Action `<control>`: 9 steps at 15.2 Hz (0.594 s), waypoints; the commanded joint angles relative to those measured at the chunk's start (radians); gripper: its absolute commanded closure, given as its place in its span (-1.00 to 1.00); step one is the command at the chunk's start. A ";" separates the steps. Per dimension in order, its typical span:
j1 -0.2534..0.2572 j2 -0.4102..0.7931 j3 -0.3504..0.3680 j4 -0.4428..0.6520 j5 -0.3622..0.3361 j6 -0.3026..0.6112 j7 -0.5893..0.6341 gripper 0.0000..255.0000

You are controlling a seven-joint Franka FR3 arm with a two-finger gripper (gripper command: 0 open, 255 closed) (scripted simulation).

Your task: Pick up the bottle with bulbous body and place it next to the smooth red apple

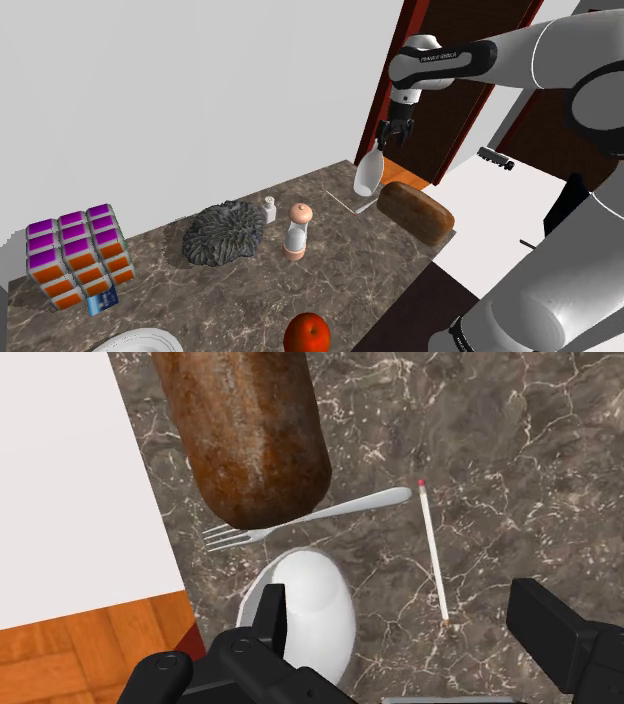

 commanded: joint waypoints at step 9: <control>-0.068 0.304 -0.031 0.310 0.077 0.005 -0.110 -1.00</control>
